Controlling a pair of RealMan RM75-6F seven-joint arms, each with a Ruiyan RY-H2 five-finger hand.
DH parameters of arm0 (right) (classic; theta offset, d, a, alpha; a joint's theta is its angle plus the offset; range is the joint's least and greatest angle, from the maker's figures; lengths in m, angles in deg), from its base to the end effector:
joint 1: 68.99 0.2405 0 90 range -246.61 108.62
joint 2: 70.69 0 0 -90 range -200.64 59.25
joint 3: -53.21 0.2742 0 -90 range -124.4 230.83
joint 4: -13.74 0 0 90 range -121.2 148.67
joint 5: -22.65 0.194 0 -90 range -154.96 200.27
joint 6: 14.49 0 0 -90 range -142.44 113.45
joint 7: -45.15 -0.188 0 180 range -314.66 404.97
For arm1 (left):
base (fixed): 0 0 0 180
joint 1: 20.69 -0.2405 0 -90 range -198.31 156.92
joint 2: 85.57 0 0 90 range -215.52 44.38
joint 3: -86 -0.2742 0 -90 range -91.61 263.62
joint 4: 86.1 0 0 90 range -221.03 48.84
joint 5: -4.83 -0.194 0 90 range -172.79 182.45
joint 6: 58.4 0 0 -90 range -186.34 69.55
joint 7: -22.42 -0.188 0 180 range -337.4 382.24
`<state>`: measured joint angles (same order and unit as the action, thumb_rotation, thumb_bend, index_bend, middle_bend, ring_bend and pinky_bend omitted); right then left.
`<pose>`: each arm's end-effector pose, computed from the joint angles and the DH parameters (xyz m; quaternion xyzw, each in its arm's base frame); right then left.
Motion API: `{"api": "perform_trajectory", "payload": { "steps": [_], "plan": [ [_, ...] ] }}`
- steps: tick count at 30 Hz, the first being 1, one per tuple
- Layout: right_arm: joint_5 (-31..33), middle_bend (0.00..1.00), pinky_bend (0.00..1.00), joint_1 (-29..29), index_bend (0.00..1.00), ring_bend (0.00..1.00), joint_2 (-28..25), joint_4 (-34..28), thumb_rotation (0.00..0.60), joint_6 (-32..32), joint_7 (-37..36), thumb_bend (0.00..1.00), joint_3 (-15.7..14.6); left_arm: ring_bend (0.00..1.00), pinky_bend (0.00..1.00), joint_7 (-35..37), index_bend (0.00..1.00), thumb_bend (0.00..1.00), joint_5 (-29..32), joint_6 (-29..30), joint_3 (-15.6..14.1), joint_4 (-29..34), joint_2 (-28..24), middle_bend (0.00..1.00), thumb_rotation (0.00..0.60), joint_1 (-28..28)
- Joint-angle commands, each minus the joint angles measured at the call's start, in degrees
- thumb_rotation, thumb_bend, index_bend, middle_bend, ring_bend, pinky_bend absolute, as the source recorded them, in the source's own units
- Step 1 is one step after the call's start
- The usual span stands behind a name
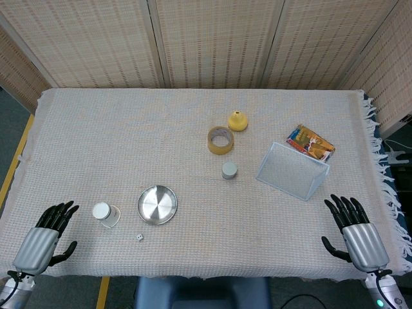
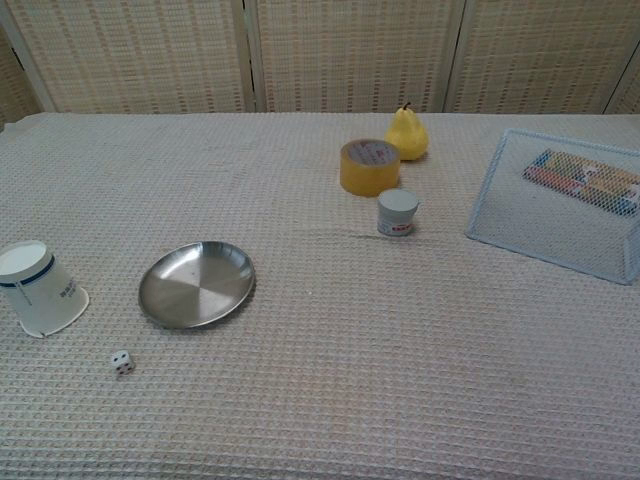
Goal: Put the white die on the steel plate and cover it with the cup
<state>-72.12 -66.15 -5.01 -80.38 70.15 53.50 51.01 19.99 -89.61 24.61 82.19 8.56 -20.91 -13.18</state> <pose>-0.3020 -0.1935 0.1431 0.6670 -0.3613 0.3550 0.5464 -0.2909 0.2112 0.1391 -0.6735 -0.3828 -0.3821 0.5039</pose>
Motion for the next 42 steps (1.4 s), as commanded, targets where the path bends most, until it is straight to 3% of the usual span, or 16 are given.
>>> {"api": "perform_trajectory", "payload": {
  "steps": [1,5,7,9,11,14,19,23,27,34,42],
  "plan": [
    [-0.15,0.00,0.00,0.03,0.00,0.00,-0.09,-0.08,0.451,-0.01,-0.13,0.27,-0.09,0.00,0.07,-0.18,0.00,0.36,-1.11,0.50,-0.27,-0.46,0.07,0.00,0.600,-0.06],
    [-0.45,0.00,0.00,-0.10,0.00,0.00,-0.25,-0.10,0.451,0.21,-0.25,0.27,-0.30,0.00,0.16,0.12,0.00,0.36,-2.47,-0.14,-1.54,0.07,0.28,0.00,0.600,-0.15],
    [-0.50,0.00,0.00,-0.16,0.00,0.00,-0.31,-0.13,0.450,0.17,-0.16,0.27,-0.44,0.04,0.32,-1.01,0.00,0.36,-3.92,-0.37,-2.40,0.02,1.12,0.05,0.600,-0.25],
    [-0.68,0.00,0.00,-0.19,0.00,0.00,-0.36,-0.24,0.451,0.22,-0.17,0.27,-0.55,0.16,0.50,-2.84,0.00,0.36,-5.10,-0.77,-3.14,-0.11,2.39,0.16,0.600,-0.39],
    [-1.12,0.00,0.00,-0.25,0.00,0.00,-0.42,-0.34,0.451,0.46,-0.10,0.27,-0.69,0.37,0.67,-4.64,0.01,0.36,-6.10,-1.58,-3.84,-0.55,4.39,0.36,0.600,-0.45],
    [-1.25,0.00,0.00,-0.35,0.00,0.00,-0.46,-0.41,0.451,0.68,-0.13,0.27,-0.73,0.57,0.79,-6.71,0.06,0.36,-7.42,-3.87,-4.67,-1.49,7.13,0.56,0.600,0.24],
    [-0.86,0.00,0.00,-0.18,0.00,0.00,-0.55,-0.35,0.451,0.14,-0.31,0.27,-0.68,0.80,0.94,-7.65,0.16,0.36,-8.14,-7.41,-3.79,-3.34,11.89,0.83,0.600,2.67],
    [-0.64,0.00,0.00,-0.05,0.00,0.00,-0.55,-0.30,0.450,-0.25,-0.23,0.27,-0.67,0.90,1.00,-8.85,0.25,0.36,-7.94,-10.04,-3.06,-5.47,15.35,0.95,0.600,4.38],
    [-0.29,0.00,0.00,0.06,0.00,0.00,-0.42,-0.34,0.451,-0.67,0.09,0.27,-0.62,0.95,1.00,-9.93,0.26,0.36,-5.80,-13.43,-1.92,-7.45,18.24,0.99,0.600,6.06],
    [0.06,0.00,0.00,0.28,0.00,0.00,-0.56,-0.54,0.452,-1.49,0.03,0.27,-0.79,0.97,1.00,-11.05,0.28,0.37,-2.09,-15.56,0.43,-12.25,22.72,1.00,0.600,7.70],
    [0.63,0.00,0.00,0.33,0.00,0.00,-0.53,-0.67,0.451,-1.87,0.40,0.27,-0.72,0.98,1.00,-10.91,0.32,0.37,-1.04,-15.99,0.62,-15.55,24.84,1.00,0.600,8.93]
  ]
}}
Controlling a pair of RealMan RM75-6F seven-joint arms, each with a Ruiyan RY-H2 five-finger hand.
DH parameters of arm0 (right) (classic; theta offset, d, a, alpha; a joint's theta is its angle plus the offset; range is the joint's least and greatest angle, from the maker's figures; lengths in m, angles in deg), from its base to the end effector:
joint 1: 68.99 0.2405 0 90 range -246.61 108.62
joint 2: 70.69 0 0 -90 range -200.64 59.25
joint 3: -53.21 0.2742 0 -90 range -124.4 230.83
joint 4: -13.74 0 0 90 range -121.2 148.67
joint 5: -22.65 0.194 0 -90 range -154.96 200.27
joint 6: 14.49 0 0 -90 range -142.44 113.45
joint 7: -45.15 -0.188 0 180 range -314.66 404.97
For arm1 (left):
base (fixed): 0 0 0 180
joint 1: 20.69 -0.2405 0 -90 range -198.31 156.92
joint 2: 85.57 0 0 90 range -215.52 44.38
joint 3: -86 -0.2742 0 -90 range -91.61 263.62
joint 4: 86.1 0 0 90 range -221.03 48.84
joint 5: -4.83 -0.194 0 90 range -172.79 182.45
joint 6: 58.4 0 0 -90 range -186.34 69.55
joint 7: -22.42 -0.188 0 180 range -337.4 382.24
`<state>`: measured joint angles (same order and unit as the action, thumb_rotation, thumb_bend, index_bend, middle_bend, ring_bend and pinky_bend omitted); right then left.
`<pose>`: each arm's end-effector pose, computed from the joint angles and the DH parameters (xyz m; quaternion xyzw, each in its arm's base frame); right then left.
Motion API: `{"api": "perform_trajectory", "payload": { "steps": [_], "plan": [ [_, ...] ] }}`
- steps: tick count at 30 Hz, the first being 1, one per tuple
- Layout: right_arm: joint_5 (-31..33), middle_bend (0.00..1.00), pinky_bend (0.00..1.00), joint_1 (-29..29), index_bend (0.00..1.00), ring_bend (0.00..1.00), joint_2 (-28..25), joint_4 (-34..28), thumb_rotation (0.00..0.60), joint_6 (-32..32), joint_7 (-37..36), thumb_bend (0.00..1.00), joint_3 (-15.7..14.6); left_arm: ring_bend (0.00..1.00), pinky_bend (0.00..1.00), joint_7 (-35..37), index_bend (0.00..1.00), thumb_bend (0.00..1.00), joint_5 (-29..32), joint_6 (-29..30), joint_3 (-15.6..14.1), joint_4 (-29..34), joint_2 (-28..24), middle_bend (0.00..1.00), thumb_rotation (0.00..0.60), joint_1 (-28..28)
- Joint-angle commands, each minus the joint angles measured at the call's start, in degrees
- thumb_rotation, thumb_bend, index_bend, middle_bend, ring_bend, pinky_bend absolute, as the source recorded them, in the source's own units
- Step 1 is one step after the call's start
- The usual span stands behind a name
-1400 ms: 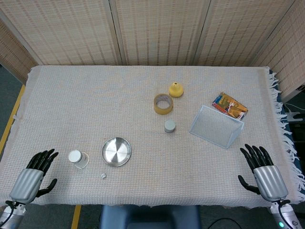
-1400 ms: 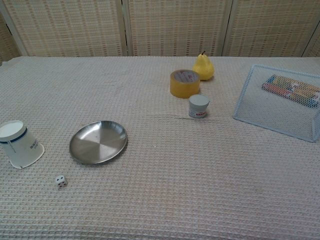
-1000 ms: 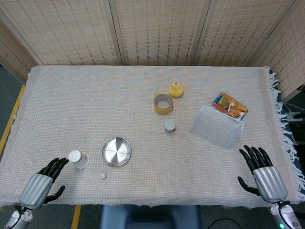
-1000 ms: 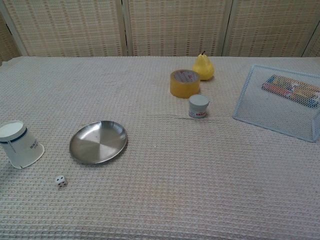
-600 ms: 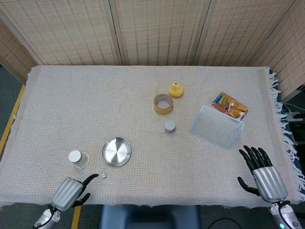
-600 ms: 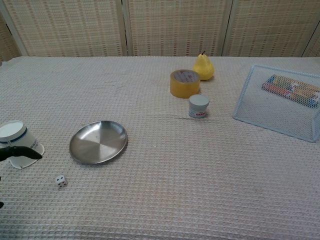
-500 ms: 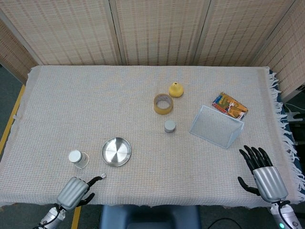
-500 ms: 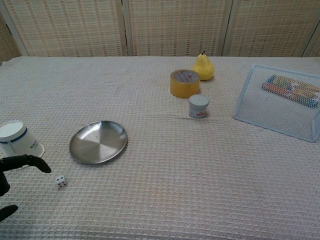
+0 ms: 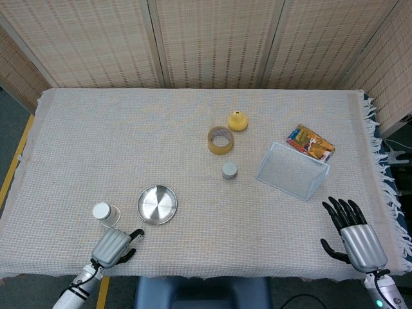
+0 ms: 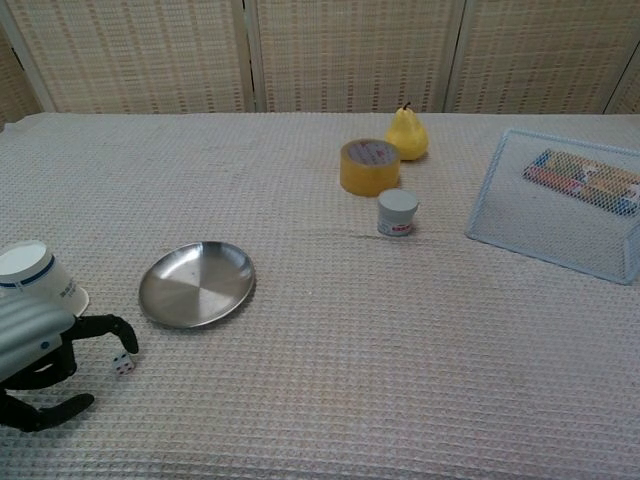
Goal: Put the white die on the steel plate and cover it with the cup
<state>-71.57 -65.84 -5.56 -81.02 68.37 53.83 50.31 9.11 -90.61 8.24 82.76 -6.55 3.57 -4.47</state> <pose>-0.3044 -0.1919 0.1387 0.6749 -0.3715 0.3403 0.5391 -0.2549 0.2371 -0.0312 -0.7805 -0.3453 -0.3386 0.3961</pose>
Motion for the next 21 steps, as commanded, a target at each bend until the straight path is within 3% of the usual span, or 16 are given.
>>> {"api": "perform_trajectory", "payload": {
  "steps": [1,14,21],
  "plan": [
    [0.16,0.00,0.00,0.04,0.00,0.00,0.03,-0.06,0.452,-0.20,0.15,0.27,-0.02,0.98,1.00,0.05,0.32,0.37,-0.12,0.76,0.11,-0.72,0.60,1.00,0.600,0.30],
    [0.83,0.00,0.00,0.01,0.00,0.00,-0.18,-0.32,0.451,-0.22,0.36,0.27,0.22,0.98,1.00,1.46,0.45,0.38,0.26,1.15,0.21,-3.09,2.26,1.00,0.600,2.17],
    [0.95,0.00,0.00,-0.10,0.00,0.00,-0.45,-0.53,0.450,-0.06,0.24,0.27,0.23,0.98,1.00,1.02,0.45,0.38,0.85,0.85,0.09,-3.30,2.47,1.00,0.600,2.87]
  ]
}}
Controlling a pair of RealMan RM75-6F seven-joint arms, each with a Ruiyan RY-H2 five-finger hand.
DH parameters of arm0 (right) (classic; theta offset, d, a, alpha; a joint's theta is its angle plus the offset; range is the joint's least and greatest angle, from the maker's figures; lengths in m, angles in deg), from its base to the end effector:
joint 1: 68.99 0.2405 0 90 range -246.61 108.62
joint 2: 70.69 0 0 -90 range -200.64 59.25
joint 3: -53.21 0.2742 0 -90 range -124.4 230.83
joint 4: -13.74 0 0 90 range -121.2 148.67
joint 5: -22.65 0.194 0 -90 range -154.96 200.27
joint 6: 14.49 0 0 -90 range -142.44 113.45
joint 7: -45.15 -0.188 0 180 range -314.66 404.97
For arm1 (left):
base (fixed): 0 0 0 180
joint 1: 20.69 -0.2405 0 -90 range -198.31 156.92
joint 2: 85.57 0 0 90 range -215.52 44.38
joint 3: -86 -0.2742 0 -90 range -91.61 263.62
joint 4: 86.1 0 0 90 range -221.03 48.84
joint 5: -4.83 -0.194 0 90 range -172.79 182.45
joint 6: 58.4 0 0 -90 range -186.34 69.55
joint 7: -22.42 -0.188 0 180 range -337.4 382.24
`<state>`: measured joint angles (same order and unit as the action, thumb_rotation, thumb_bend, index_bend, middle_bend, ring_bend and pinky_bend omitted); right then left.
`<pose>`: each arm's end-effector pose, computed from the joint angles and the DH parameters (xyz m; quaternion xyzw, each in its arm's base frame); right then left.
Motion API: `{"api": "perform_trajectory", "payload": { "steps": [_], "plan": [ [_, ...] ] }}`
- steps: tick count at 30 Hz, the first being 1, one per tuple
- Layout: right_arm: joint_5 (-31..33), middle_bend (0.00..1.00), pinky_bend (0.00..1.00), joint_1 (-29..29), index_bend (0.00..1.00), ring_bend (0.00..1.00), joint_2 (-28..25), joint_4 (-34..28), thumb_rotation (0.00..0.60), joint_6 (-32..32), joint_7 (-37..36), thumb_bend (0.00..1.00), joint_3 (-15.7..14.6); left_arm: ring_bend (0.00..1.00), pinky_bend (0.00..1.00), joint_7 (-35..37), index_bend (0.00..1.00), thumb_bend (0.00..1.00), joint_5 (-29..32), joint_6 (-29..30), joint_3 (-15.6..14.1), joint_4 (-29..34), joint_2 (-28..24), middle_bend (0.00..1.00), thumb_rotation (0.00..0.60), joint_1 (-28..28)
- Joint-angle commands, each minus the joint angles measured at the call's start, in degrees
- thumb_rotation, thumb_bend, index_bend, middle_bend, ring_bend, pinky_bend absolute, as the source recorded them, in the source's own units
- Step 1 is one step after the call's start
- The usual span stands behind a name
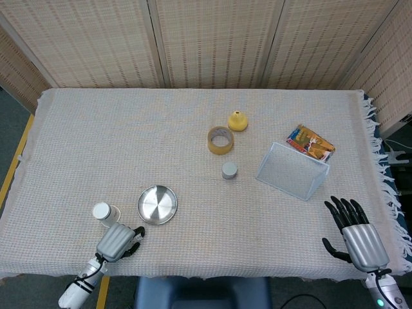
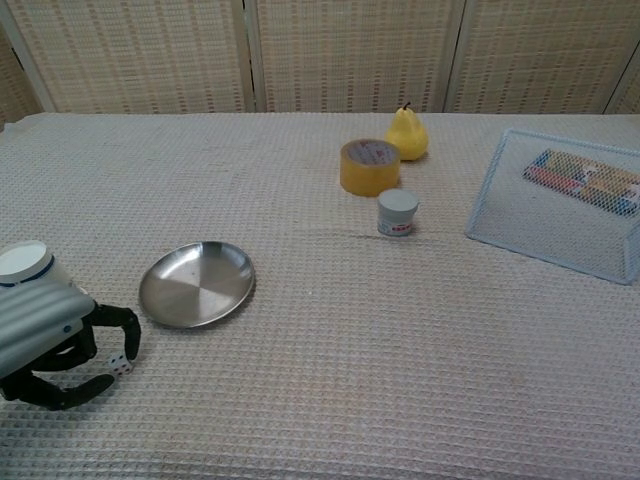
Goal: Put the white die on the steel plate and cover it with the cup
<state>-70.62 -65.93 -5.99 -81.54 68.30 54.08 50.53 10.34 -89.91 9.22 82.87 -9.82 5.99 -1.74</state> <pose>-0.3062 -0.1925 0.1419 0.6703 -0.3745 0.3366 0.5451 -0.2471 0.2526 -0.0387 -0.7804 -0.3317 -0.3527 0.3957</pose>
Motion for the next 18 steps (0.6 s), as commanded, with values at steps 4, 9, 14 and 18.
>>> {"api": "perform_trajectory", "payload": {
  "steps": [4,9,14,18],
  "plan": [
    [-0.02,0.00,0.00,-0.07,0.00,0.00,-0.03,-0.04,0.452,0.20,-0.04,0.27,0.05,0.98,1.00,-0.75,0.44,0.38,0.68,-0.59,-0.20,-0.07,0.10,1.00,0.600,0.49],
    [0.12,0.00,0.00,-0.05,0.00,0.00,-0.01,-0.08,0.451,0.03,0.08,0.27,0.03,0.98,1.00,-1.06,0.44,0.38,0.84,-0.59,-0.40,0.05,0.02,1.00,0.600,0.82],
    [0.17,0.00,0.00,-0.04,0.00,0.00,-0.01,-0.18,0.451,-0.12,0.18,0.27,-0.02,0.99,1.00,-1.47,0.44,0.38,1.44,-0.58,-0.19,-0.33,0.20,1.00,0.600,1.12],
    [0.25,0.00,0.00,-0.01,0.00,0.00,-0.01,-0.20,0.451,-0.23,0.25,0.27,-0.02,0.98,1.00,-1.86,0.44,0.38,1.54,-0.38,-0.20,-0.72,0.38,1.00,0.600,1.32]
  ]
}}
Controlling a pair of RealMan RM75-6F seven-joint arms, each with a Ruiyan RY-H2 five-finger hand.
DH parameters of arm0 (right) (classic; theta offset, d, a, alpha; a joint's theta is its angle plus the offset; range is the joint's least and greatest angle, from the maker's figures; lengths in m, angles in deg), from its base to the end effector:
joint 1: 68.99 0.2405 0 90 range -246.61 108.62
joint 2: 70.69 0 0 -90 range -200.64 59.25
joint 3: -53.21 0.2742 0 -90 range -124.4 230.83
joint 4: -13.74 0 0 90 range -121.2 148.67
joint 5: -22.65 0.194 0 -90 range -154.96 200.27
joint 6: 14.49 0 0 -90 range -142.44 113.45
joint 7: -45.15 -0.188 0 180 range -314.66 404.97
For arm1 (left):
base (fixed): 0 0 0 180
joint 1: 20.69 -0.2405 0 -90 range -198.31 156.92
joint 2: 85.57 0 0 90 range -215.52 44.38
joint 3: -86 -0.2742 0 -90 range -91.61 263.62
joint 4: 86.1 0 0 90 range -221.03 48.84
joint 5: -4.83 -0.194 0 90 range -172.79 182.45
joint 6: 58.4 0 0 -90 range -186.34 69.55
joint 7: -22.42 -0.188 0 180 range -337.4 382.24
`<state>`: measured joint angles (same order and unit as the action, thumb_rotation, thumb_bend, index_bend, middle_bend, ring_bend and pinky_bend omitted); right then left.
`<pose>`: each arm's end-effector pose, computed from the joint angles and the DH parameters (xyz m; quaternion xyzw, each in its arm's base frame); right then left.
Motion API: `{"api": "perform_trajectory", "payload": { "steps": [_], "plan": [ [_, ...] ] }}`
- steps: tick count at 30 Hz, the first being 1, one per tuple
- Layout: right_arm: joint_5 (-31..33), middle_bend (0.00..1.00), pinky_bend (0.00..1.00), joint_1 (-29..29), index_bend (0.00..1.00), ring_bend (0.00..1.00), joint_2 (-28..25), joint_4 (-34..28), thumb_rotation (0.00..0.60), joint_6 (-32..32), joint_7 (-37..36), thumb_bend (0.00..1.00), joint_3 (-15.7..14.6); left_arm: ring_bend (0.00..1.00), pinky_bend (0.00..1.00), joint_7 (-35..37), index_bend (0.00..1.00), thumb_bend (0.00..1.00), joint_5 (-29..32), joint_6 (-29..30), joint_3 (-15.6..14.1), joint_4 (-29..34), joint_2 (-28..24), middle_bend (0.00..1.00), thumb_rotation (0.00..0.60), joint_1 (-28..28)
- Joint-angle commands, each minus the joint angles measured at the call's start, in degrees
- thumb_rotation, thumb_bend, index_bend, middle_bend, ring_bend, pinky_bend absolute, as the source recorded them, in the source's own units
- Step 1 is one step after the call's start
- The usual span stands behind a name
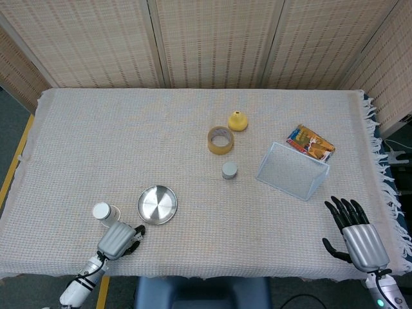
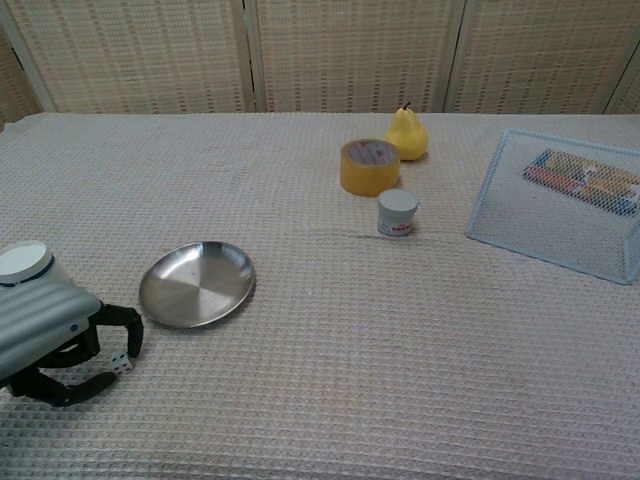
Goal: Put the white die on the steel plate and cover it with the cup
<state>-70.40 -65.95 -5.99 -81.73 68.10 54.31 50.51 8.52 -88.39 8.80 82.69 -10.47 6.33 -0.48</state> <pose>-0.3065 -0.1923 0.1413 0.6702 -0.3761 0.3345 0.5454 -0.2476 0.2592 -0.0408 -0.7867 -0.3197 -0.3418 0.4027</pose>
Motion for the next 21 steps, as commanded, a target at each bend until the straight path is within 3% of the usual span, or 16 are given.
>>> {"api": "perform_trajectory", "payload": {
  "steps": [1,14,21],
  "plan": [
    [0.06,0.00,0.00,0.02,0.00,0.00,-0.01,-0.04,0.452,-0.05,0.05,0.27,0.02,0.98,1.00,-0.15,0.44,0.38,0.04,0.06,-0.04,-0.15,0.07,1.00,0.600,0.13],
    [0.35,0.00,0.00,0.11,0.00,0.00,-0.02,0.02,0.451,-0.25,-0.06,0.27,0.13,0.98,1.00,-0.74,0.45,0.38,1.00,-0.25,-0.05,-0.60,0.34,1.00,0.600,0.75],
    [0.36,0.00,0.00,0.13,0.00,0.00,0.07,0.00,0.451,-0.28,-0.01,0.27,0.13,0.98,1.00,-0.32,0.51,0.38,0.81,0.38,-0.32,0.05,0.00,1.00,0.600,0.84]
  ]
}}
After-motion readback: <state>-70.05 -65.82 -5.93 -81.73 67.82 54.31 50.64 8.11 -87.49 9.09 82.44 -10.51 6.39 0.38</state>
